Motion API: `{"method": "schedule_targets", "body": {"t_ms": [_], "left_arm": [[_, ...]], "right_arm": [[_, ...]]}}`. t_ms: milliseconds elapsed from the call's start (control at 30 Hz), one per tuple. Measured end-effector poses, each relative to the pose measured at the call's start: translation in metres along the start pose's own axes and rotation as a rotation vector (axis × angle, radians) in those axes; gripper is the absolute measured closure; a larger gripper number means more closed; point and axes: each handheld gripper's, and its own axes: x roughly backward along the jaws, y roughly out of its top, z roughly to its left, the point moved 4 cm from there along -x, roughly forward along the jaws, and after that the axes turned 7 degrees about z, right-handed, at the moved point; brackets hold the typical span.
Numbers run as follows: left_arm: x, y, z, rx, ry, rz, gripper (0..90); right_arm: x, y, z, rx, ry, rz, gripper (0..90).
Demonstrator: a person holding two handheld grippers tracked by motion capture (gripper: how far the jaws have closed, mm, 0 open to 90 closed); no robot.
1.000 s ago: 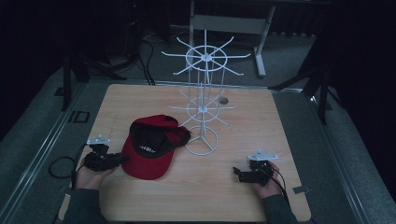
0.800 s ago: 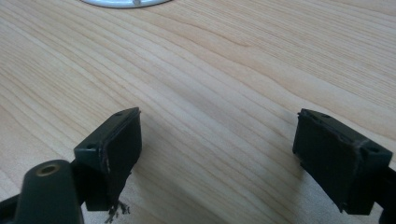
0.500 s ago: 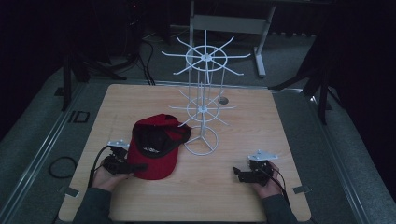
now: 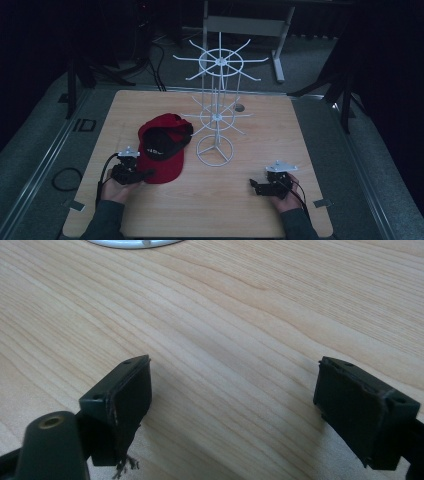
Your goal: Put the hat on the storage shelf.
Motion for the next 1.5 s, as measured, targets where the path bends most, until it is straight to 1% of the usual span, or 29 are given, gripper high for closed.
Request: {"method": "schedule_targets", "body": {"t_ms": [33,67,167,200,233,300,400,467,500,533,600,767,833,1133,1300,1333,1500], "left_arm": [[0.002,0.0,0.0,0.004,0.012,-0.009,77.2],[0.003,0.0,0.001,-0.001,0.023,-0.015,78.3],[0.009,0.002,0.0,-0.003,0.053,-0.053,82.7],[0.011,0.002,0.0,-0.006,0.062,-0.065,83.8],[0.012,0.002,-0.001,-0.019,0.073,-0.071,84.5],[0.012,0.003,-0.002,-0.024,0.087,-0.084,84.7],[0.013,0.003,-0.001,-0.021,0.1,-0.106,85.0],[0.013,0.004,-0.001,-0.021,0.105,-0.112,85.0],[0.014,0.004,-0.001,-0.016,0.118,-0.125,85.1],[0.014,0.004,-0.001,-0.016,0.118,-0.125,85.2],[0.016,0.004,-0.001,-0.008,0.112,-0.142,85.2],[0.018,0.005,-0.001,-0.008,0.116,-0.152,85.2],[0.023,0.009,0.0,-0.009,0.135,-0.169,85.1],[0.036,0.015,0.005,0.004,0.167,-0.214,85.1],[0.042,0.02,0.004,0.005,0.187,-0.242,85.1],[0.042,0.02,0.004,0.005,0.187,-0.242,85.2],[0.047,0.027,0.001,0.001,0.195,-0.274,85.1]], "right_arm": [[0.0,0.0,0.0,0.001,0.0,0.0,15.3],[0.0,0.0,0.0,0.0,0.0,0.0,15.3],[0.0,0.0,0.0,0.0,0.0,0.0,15.3],[0.0,0.0,0.0,0.0,0.0,0.0,15.3],[0.0,0.0,0.0,0.0,0.0,0.0,15.3],[0.0,0.0,0.0,0.0,0.0,0.0,15.3],[0.0,0.0,0.0,0.0,0.0,0.0,15.3],[0.0,0.0,0.0,0.0,0.0,0.0,15.3],[0.0,0.0,0.0,0.0,0.0,0.0,15.3],[0.0,0.0,0.0,0.0,0.0,0.0,15.3],[0.0,0.0,0.0,0.0,0.0,0.0,15.3],[0.0,0.0,0.0,0.0,0.0,0.0,15.3],[0.0,0.0,0.0,0.001,0.0,0.0,15.3],[0.0,0.0,0.0,0.0,0.0,0.0,15.3],[0.0,0.0,0.0,0.0,0.0,0.0,15.3],[0.0,0.0,0.0,0.0,0.0,0.0,15.3],[0.0,0.0,0.0,0.0,0.0,0.0,15.3]]}}
